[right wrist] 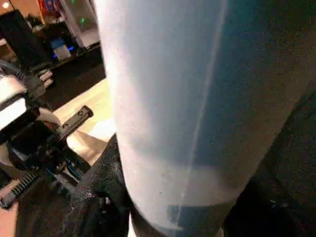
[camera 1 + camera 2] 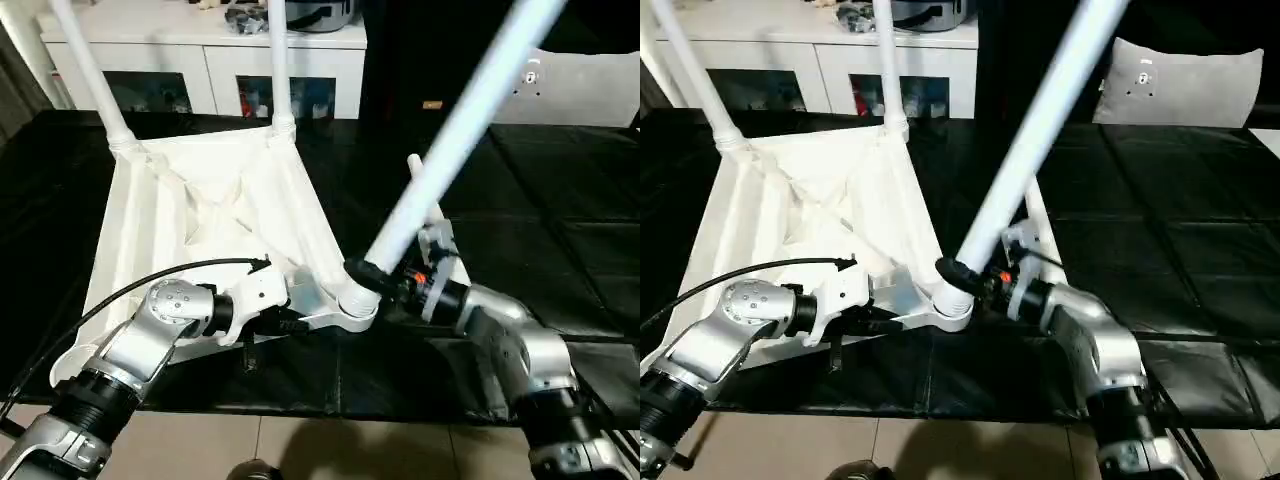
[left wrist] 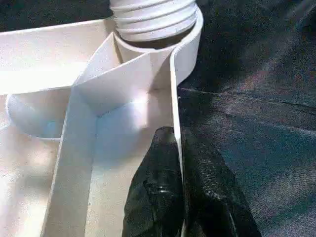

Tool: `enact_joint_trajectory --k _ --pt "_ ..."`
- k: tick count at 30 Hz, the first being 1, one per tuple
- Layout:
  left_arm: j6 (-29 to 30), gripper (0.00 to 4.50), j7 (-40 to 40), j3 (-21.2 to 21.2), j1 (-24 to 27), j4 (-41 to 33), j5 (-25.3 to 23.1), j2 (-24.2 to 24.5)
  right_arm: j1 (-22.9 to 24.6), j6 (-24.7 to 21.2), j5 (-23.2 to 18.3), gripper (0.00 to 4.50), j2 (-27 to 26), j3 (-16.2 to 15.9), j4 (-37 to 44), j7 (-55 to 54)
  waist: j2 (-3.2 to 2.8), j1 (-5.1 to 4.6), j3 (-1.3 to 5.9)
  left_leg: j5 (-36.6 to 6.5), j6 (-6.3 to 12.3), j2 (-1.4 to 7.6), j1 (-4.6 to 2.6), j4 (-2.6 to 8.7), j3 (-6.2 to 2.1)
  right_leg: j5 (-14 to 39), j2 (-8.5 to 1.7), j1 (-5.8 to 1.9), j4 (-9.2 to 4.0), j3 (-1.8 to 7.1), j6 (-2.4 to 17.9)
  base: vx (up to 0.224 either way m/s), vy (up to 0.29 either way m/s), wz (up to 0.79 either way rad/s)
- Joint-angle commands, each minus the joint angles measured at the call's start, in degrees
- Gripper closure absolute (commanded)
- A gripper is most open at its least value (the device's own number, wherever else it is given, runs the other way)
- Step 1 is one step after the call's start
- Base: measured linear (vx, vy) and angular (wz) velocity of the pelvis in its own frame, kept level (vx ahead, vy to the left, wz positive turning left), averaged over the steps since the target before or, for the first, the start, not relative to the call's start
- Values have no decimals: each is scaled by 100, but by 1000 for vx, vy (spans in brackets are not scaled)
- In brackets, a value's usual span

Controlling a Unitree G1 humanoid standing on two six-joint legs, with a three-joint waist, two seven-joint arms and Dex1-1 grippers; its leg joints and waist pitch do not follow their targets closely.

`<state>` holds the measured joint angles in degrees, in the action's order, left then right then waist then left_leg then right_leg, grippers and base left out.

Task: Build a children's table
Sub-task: Insert table leg to table base

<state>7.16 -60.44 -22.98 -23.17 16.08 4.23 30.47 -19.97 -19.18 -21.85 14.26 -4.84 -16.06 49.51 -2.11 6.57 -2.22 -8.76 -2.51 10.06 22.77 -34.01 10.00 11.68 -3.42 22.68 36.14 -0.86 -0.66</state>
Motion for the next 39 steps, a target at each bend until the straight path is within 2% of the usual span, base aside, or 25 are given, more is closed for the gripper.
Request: enact_joint_trajectory --k 1,3,6,7,8,9,11,14,16,21,29,31,32,33,35,36,38,39 --pt "-111 450 -83 -18 -108 -5 -94 28 226 152 700 260 200 -399 -245 -235 -55 -7 279 -2507 -421 258 -213 486 -146 1997 -423 -71 -542 181 946 0 0 0" --pt "-128 450 -89 -20 -112 23 -113 17 248 387 1001 260 291 -600 -243 -323 -71 -8 270 -2652 -428 260 -243 488 -153 2283 -434 -53 -571 184 901 0 0 0" --pt "-145 450 -89 -25 -116 50 -136 3 240 443 1102 260 309 -676 -262 -320 -63 -42 214 -3132 -467 253 -309 496 -191 3065 -451 -6 -671 183 739 0 0 0" --pt "-145 450 -89 -25 -116 50 -136 3 240 443 1102 260 309 -676 -262 -320 -59 -60 191 -3359 -486 248 -358 509 -216 3490 -454 18 -727 177 604 0 0 0" --pt "-152 450 -103 -29 -120 61 -150 -4 216 445 1164 261 319 -725 -302 -289 -64 -65 197 -3397 -488 251 -369 510 -225 3539 -462 18 -731 176 587 0 0 0" --pt "-165 450 -123 -31 -121 70 -164 -6 197 463 1218 261 329 -775 -344 -265 -29 -69 206 -3395 -480 253 -368 513 -229 3536 -457 12 -734 173 573 0 0 0" --pt "-185 450 -147 -38 -126 81 -177 -3 172 487 1258 261 348 -842 -397 -252 -48 -92 189 -3499 -487 255 -366 545 -247 3550 -453 9 -741 167 561 0 0 0" --pt "-209 450 -184 -47 -134 94 -184 7 126 493 1318 261 377 -932 -467 -218 -49 -111 210 -3511 -483 258 -366 574 -253 3352 -448 -17 -733 160 603 0 0 0" --pt "-309 450 -313 -85 -205 171 -225 54 -51 427 1431 261 409 -1126 -695 -88 -43 -124 209 -3539 -471 254 -371 579 -244 3202 -435 -5 -732 160 657 0 0 0" --pt "-530 450 -527 -120 -521 522 -302 70 -355 207 1614 261 432 -1444 -1077 231 -24 -153 188 -3613 -459 236 -412 553 -250 3656 -468 25 -797 159 564 0 0 0" --pt "-899 450 -473 -51 -1230 1499 -430 -180 -496 27 1529 261 362 -1570 -1170 444 -19 -148 174 -3889 -466 226 -491 544 -273 3991 -457 77 -872 116 417 0 0 0" --pt "-1007 450 -402 12 -1460 1840 -461 -247 -537 2 1531 261 327 -1566 -1196 445 -49 -154 170 -3946 -478 231 -476 563 -288 3987 -463 64 -871 103 415 0 0 0" --pt "-1037 450 -412 27 -1512 1921 -461 -258 -553 10 1537 261 312 -1555 -1220 426 -41 -158 173 -3983 -481 235 -480 564 -299 3980 -472 57 -875 89 416 0 0 0" --pt "-1051 450 -432 39 -1535 1959 -450 -259 -570 25 1550 261 294 -1537 -1253 379 -60 -158 182 -3967 -483 245 -454 592 -308 3863 -485 16 -853 82 444 0 0 0" --pt "-1023 450 -482 75 -1523 1955 -396 -249 -601 96 1568 261 233 -1456 -1339 211 -70 -165 192 -3931 -488 258 -419 639 -309 3637 -487 -18 -833 73 514 0 0 0" --pt "-1016 450 -541 112 -1466 1947 -357 -235 -626 132 1565 261 168 -1368 -1409 57 -76 -167 183 -3968 -495 261 -420 648 -304 3599 -480 -8 -838 67 527 0 0 0" --pt "-996 450 -592 150 -1383 1914 -321 -215 -645 151 1562 261 115 -1302 -1462 -67 -91 -183 172 -4150 -516 258 -454 645 -299 3583 -481 15 -859 26 557 0 0 0" --pt "-954 450 -617 170 -1276 1823 -280 -175 -659 161 1573 261 67 -1259 -1509 -196 -113 -217 165 -4343 -530 270 -421 687 -323 3566 -506 -56 -853 -81 527 0 0 0"
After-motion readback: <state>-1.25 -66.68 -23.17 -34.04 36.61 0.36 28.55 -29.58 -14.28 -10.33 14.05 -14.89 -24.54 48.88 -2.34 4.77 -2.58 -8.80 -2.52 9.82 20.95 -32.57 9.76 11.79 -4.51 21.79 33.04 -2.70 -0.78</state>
